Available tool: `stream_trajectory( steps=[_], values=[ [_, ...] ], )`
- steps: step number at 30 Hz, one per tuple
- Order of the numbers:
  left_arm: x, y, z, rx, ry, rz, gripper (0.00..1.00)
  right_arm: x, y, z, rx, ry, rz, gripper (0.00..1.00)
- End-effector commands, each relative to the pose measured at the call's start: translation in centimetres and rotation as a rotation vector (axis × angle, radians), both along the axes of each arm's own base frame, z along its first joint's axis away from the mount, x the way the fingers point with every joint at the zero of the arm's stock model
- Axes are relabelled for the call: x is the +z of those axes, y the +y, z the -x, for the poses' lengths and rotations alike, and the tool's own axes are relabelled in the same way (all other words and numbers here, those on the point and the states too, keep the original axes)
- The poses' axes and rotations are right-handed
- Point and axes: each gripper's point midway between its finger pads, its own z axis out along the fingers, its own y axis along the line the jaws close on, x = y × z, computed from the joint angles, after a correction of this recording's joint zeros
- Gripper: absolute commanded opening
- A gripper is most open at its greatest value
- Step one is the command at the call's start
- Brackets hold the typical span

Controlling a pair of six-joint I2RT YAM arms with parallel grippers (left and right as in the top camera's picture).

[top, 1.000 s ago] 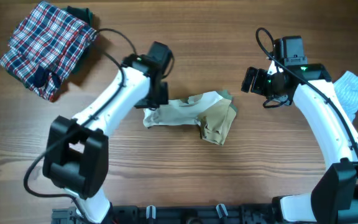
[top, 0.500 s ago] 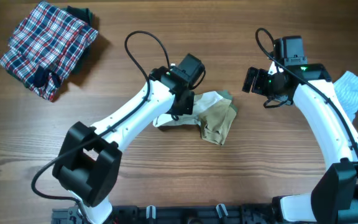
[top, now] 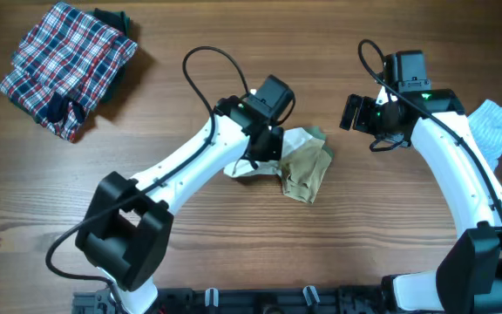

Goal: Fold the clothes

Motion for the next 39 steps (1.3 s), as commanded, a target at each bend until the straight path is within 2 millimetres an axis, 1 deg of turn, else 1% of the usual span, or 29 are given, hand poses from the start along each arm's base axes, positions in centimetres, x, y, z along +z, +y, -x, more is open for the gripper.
stream_trajectory(
  steps=[1, 2, 6, 11, 13, 15, 16, 17, 18, 19, 20, 21, 22, 23, 25, 27, 28, 30, 32, 33, 35, 37, 39],
  values=[
    [-0.6, -0.7, 0.0, -0.003, 0.020, 0.010, 0.17, 0.2, -0.3, -0.1, 0.006, -0.004, 0.020, 1.00],
    [-0.8, -0.7, 0.1, -0.003, 0.025, 0.006, 0.22, 0.2, -0.3, -0.1, 0.006, -0.004, 0.020, 1.00],
    [-1.3, -0.6, 0.1, -0.003, 0.037, -0.002, 0.25, 0.2, -0.3, -0.1, 0.006, -0.003, 0.020, 1.00],
    [-1.3, -0.8, 0.2, -0.005, 0.040, 0.004, 0.23, 0.2, -0.2, -0.1, 0.008, -0.004, 0.013, 1.00],
    [-1.3, -0.8, 0.2, -0.005, 0.040, 0.003, 0.21, 0.2, -0.2, -0.1, 0.008, -0.004, 0.013, 1.00],
    [-1.3, -0.7, 0.1, -0.008, 0.036, 0.002, 0.22, 0.2, -0.2, -0.1, 0.008, -0.003, 0.013, 1.00],
    [-1.0, -0.4, -0.1, -0.004, 0.032, -0.004, 0.27, 0.1, -0.2, 0.0, 0.008, 0.000, 0.013, 1.00],
    [-0.5, 0.2, -0.4, 0.010, 0.028, -0.015, 0.33, 0.1, -0.2, 0.1, 0.008, 0.002, 0.013, 1.00],
    [-0.1, 0.9, -0.7, 0.025, 0.022, -0.032, 0.43, 0.1, -0.2, 0.1, 0.008, 0.003, 0.013, 1.00],
    [0.6, 2.1, -1.2, 0.050, 0.009, -0.063, 0.65, 0.1, -0.2, 0.1, 0.008, 0.004, 0.013, 1.00],
    [1.1, 3.3, -1.7, 0.076, 0.001, -0.091, 0.74, 0.1, -0.2, 0.2, 0.008, 0.007, 0.014, 1.00],
    [1.8, 5.1, -2.2, 0.117, 0.002, -0.106, 0.79, 0.1, -0.2, 0.3, 0.008, 0.011, 0.014, 1.00],
    [2.3, 6.7, -2.5, 0.158, 0.012, -0.106, 0.87, 0.0, -0.2, 0.3, 0.010, 0.012, 0.015, 1.00],
    [2.5, 7.7, -2.8, 0.186, 0.022, -0.100, 0.89, 0.1, -0.2, 0.3, 0.010, 0.012, 0.015, 1.00],
    [2.7, 8.8, -3.0, 0.172, 0.074, -0.032, 0.91, 0.1, -0.2, 0.3, 0.009, 0.011, 0.014, 1.00],
    [2.6, 8.9, -2.8, 0.158, 0.132, 0.061, 0.96, 0.1, -0.2, 0.2, 0.009, 0.010, 0.014, 1.00],
    [2.1, 9.4, -2.6, 0.174, 0.166, 0.096, 0.97, 0.1, -0.1, 0.3, 0.011, 0.011, 0.010, 1.00],
    [0.7, 10.5, -2.5, 0.192, 0.188, 0.094, 0.97, 0.0, 0.2, 0.5, 0.021, 0.020, -0.009, 1.00],
    [-0.6, 10.6, -1.9, 0.175, 0.212, 0.114, 0.98, 0.0, 1.3, 0.7, 0.088, 0.024, -0.055, 1.00],
    [-1.0, 10.4, -1.6, 0.173, 0.224, 0.125, 0.97, 0.0, 2.3, 1.0, 0.143, 0.028, -0.098, 1.00],
    [-1.2, 10.4, -1.5, 0.171, 0.226, 0.126, 0.98, -0.6, 3.4, 1.8, 0.191, 0.050, -0.158, 1.00],
    [-1.1, 10.3, -1.9, 0.170, 0.210, 0.133, 0.98, -1.6, 4.3, 2.7, 0.228, 0.082, -0.205, 1.00],
    [-1.1, 10.2, -2.3, 0.169, 0.190, 0.141, 0.98, -3.4, 4.4, 3.7, 0.213, 0.141, -0.221, 1.00]
  ],
)
